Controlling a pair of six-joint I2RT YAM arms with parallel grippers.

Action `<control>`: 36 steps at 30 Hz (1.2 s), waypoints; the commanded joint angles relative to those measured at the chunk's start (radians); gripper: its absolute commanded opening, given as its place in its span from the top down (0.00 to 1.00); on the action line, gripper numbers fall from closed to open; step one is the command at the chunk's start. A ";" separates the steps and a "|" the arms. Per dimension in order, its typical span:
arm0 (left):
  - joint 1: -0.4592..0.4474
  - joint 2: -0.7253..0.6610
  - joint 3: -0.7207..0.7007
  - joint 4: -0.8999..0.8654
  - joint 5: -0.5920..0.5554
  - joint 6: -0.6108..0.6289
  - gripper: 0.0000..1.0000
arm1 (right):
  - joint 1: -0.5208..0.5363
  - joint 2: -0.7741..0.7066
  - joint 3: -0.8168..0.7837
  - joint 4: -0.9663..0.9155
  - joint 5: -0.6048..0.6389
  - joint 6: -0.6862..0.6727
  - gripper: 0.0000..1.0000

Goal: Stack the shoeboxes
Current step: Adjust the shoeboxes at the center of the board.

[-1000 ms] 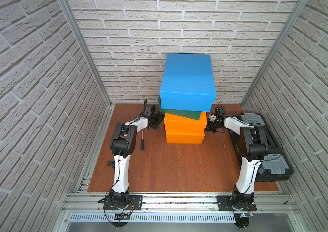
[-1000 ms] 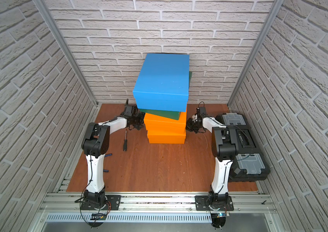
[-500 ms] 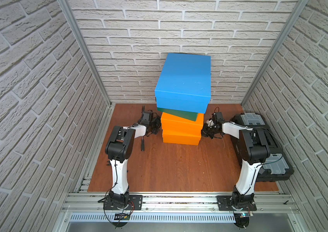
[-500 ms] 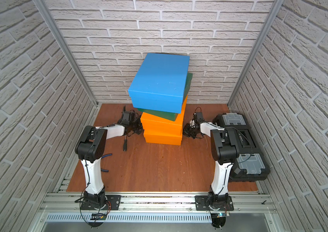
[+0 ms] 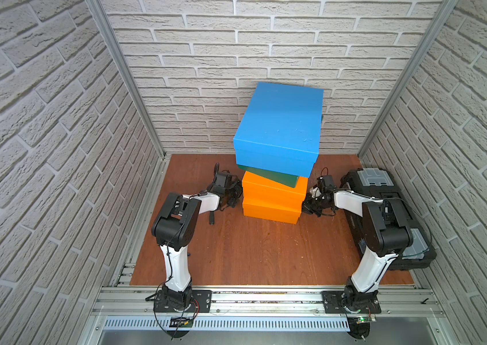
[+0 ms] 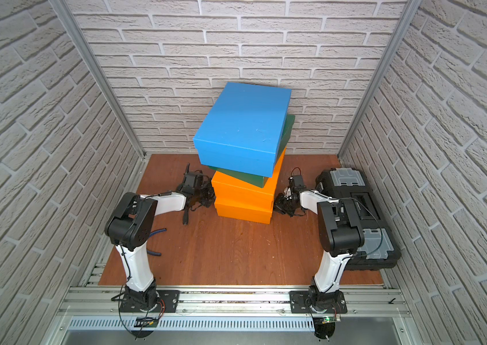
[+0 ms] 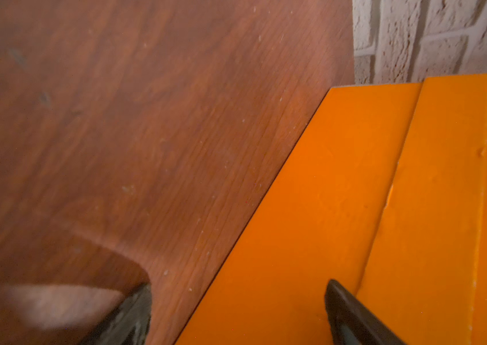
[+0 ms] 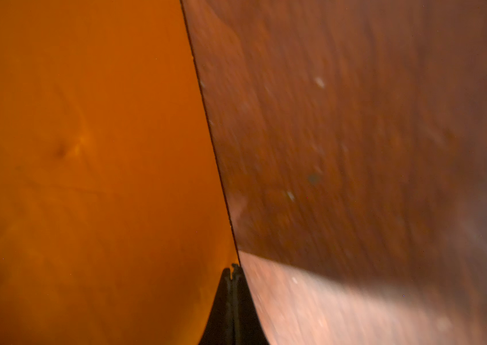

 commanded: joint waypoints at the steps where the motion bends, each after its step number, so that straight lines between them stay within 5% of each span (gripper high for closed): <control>1: -0.106 -0.041 -0.048 0.011 0.073 0.040 0.10 | 0.041 -0.056 0.000 0.028 -0.051 -0.011 0.97; 25: -0.136 -0.378 -0.294 -0.144 -0.054 0.093 0.08 | -0.039 -0.199 -0.037 -0.208 0.016 -0.119 0.97; 36: -0.040 -0.390 -0.268 -0.200 -0.042 0.140 0.08 | -0.144 -0.001 0.237 -0.263 0.049 -0.134 0.97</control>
